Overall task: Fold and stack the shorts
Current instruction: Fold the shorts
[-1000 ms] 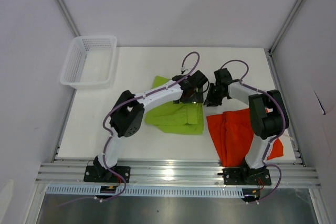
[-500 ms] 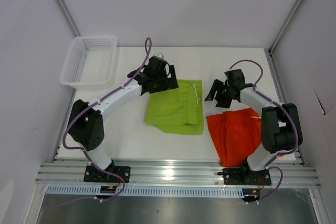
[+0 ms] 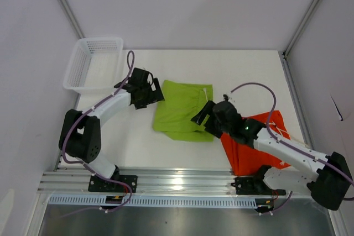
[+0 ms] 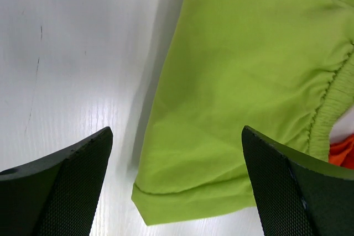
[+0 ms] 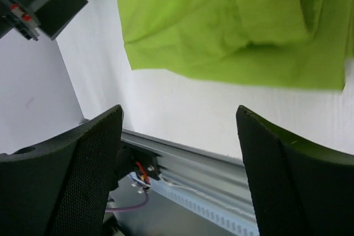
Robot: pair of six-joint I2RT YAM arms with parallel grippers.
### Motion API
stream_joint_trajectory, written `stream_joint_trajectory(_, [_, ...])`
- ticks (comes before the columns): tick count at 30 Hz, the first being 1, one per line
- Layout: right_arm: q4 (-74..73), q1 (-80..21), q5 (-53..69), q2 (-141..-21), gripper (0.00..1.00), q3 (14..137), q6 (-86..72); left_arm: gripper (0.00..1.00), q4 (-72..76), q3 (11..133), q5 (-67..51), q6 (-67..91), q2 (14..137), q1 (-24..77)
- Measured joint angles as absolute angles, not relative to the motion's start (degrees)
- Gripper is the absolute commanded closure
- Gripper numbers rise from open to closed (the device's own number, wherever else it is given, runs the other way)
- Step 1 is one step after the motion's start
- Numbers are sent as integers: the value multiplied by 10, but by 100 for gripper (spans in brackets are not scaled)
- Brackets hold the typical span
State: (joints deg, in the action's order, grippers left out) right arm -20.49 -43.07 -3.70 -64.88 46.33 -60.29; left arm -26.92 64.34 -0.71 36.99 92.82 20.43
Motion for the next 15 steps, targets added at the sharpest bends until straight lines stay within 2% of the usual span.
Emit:
stream_joint_trajectory(5, [-259,-586,-214,-632,15,449,-850,2,-275,624,-16,370,862,203])
stream_joint_trajectory(11, [-240,-650,-294,-714,14,441,-1039,2,-291,620,-15,371,777,189])
stream_joint_trajectory(15, [-190,-670,-310,-792,14,415,-1092,1,-295,581,-10,383,709,177])
